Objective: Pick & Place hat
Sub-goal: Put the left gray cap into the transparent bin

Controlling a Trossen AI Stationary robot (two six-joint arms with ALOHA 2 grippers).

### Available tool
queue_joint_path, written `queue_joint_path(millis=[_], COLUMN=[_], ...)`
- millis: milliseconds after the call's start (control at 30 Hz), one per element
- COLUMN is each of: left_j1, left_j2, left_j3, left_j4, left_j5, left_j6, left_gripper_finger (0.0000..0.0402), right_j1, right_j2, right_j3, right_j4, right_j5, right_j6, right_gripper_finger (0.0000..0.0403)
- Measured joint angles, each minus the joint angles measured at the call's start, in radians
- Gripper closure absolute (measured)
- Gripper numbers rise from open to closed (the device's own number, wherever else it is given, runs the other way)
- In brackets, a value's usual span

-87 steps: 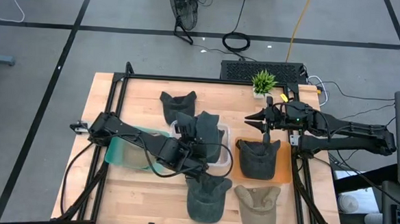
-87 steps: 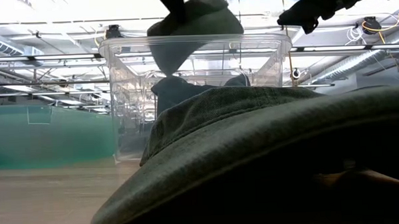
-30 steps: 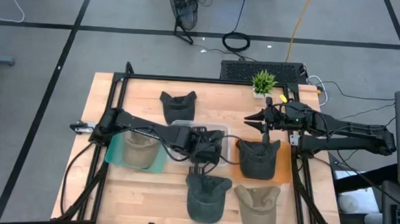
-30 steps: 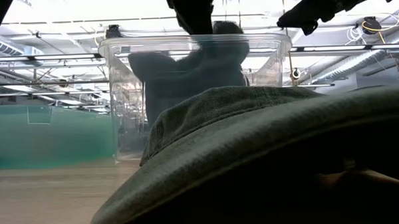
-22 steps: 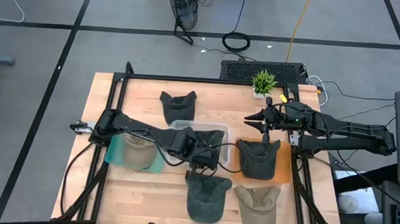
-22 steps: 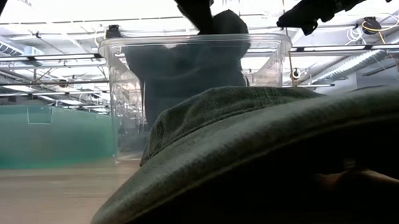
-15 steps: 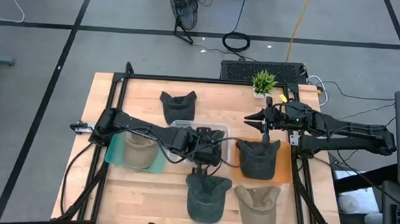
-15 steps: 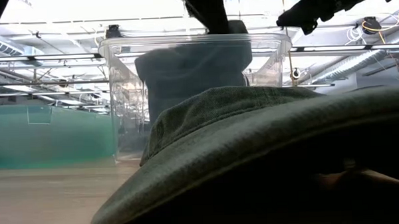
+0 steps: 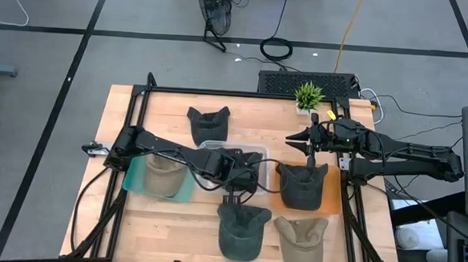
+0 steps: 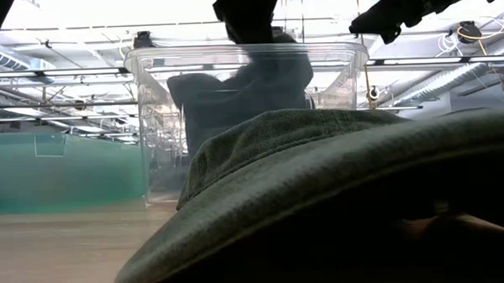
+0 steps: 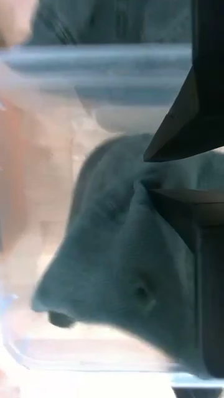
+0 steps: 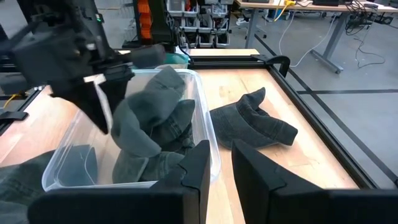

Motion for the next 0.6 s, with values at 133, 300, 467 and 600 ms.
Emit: queue_joint_path(millis=[133,300,467,600], left_j1=[0.000,0.000,0.000,-0.015], left_j2=[0.000,0.000,0.000,0.000], left_j3=[0.000,0.000,0.000,0.000], left_j4=[-0.014,0.008,0.038,0.039], left_j5=[-0.018,-0.035,-0.082,-0.085], left_j6=[-0.026,-0.041,-0.044,-0.019], left_gripper_finger=[0.0311,0.0311,0.0312,0.0332], right_j1=[0.000,0.000,0.000,0.000], right_j2=[0.000,0.000,0.000,0.000], right_j3=[0.000,0.000,0.000,0.000], right_j4=[0.000,0.000,0.000,0.000], right_j5=[0.000,0.000,0.000,0.000], right_j6=[-0.001,-0.001,-0.001,-0.002], right_gripper_finger=[0.0344,0.0344,0.0344,0.0344])
